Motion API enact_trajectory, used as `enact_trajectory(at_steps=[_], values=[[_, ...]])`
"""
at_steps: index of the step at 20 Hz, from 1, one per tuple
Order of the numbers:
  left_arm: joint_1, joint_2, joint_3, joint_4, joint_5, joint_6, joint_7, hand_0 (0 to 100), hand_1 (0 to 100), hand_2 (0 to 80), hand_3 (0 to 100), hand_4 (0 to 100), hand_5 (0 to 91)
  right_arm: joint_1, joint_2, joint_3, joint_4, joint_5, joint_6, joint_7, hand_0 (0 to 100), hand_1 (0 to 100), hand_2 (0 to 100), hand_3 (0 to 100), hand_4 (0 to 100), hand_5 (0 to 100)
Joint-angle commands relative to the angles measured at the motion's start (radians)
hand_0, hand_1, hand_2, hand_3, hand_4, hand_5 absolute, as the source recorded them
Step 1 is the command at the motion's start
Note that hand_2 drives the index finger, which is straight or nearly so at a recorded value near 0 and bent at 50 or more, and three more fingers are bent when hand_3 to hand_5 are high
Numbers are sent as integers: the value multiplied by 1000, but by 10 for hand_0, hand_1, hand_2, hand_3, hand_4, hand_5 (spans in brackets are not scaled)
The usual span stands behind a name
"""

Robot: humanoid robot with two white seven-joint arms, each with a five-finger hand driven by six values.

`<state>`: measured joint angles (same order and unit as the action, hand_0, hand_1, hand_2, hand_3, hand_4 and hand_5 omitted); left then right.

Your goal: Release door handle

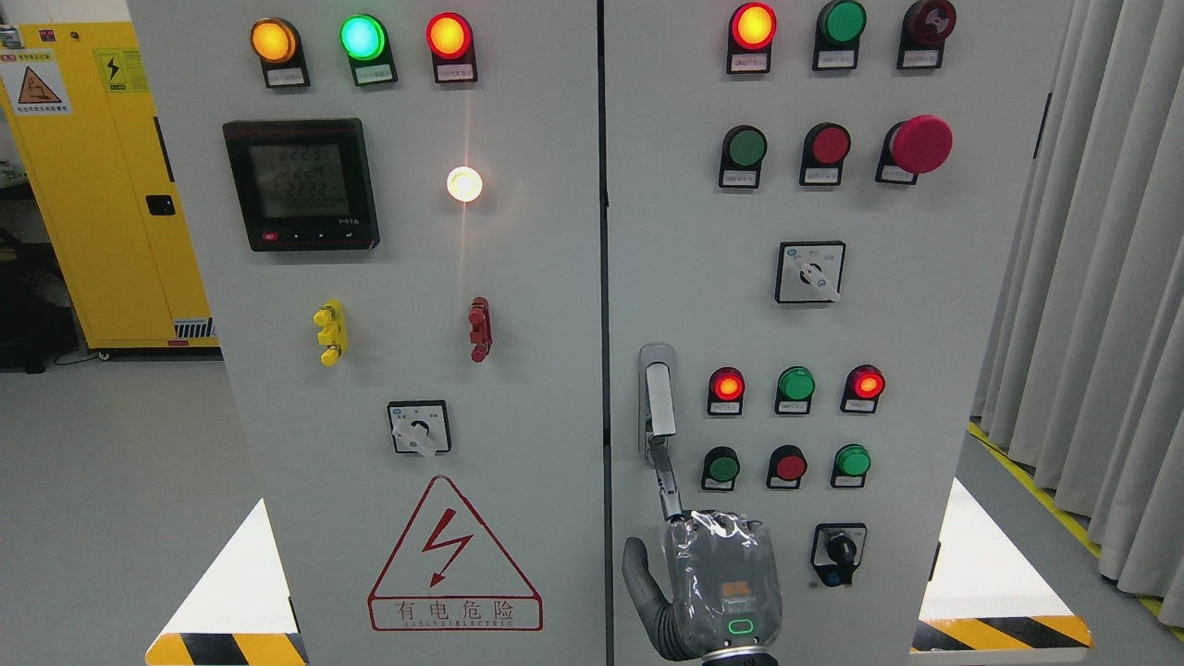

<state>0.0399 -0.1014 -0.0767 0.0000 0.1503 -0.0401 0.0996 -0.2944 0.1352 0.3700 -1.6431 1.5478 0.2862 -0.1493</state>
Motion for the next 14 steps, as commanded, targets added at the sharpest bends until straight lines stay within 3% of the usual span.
enact_trajectory(at_steps=[1,14], values=[[0,0,0,-15,0,0,0,120,556,0,0,0,0,1,0,1,-1,0,-1,20,650,413,77,1000,1000,1000],[0,0,0,-15,0,0,0,120,556,0,0,0,0,18,-2,0,-9,-1,-1,16,646,416,78,1000,1000,1000]])
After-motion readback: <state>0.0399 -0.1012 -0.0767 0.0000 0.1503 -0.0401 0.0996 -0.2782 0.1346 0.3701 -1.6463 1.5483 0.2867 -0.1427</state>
